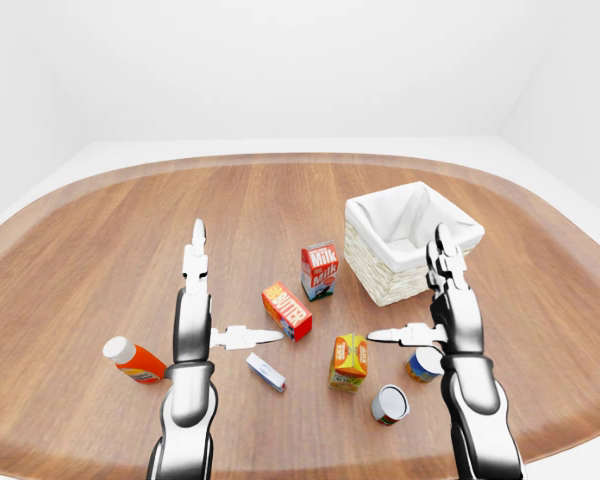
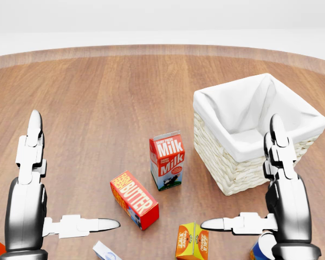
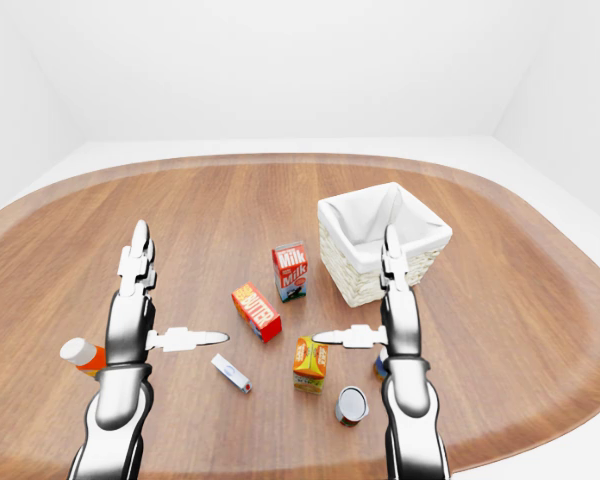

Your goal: Pick up the alphabet soup and the tomato sauce, and put them in the basket.

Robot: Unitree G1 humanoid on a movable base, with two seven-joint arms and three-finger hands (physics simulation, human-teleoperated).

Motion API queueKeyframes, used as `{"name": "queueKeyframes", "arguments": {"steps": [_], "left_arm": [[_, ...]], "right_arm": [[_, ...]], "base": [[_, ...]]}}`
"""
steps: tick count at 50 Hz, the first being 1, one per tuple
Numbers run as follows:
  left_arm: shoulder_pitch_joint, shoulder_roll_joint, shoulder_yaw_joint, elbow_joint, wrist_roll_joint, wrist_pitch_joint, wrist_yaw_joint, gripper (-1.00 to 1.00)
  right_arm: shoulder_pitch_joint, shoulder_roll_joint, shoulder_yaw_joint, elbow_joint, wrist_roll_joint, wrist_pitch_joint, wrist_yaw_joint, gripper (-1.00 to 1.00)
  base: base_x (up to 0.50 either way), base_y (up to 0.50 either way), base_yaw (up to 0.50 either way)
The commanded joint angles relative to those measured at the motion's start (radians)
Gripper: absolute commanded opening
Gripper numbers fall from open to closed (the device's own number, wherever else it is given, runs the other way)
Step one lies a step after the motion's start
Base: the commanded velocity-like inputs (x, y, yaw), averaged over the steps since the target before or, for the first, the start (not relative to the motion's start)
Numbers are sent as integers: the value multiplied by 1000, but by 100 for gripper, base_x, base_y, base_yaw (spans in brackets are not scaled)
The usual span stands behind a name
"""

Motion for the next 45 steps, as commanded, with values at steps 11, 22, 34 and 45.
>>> {"name": "queueKeyframes", "arguments": {"steps": [11,22,34,45], "left_arm": [[2,0,1,1,-2,0,-1,100],[3,-1,0,2,0,0,-2,100],[5,-1,-4,-2,5,0,0,100],[6,0,-3,0,5,0,0,100]], "right_arm": [[81,-17,-45,-96,-375,0,106,100],[101,-11,-97,-205,-414,0,187,100],[148,7,-124,-210,-487,0,236,100],[157,10,-166,-188,-572,0,241,100]], "base": [[0,0,0],[0,0,0],[0,0,0],[0,0,0]]}}
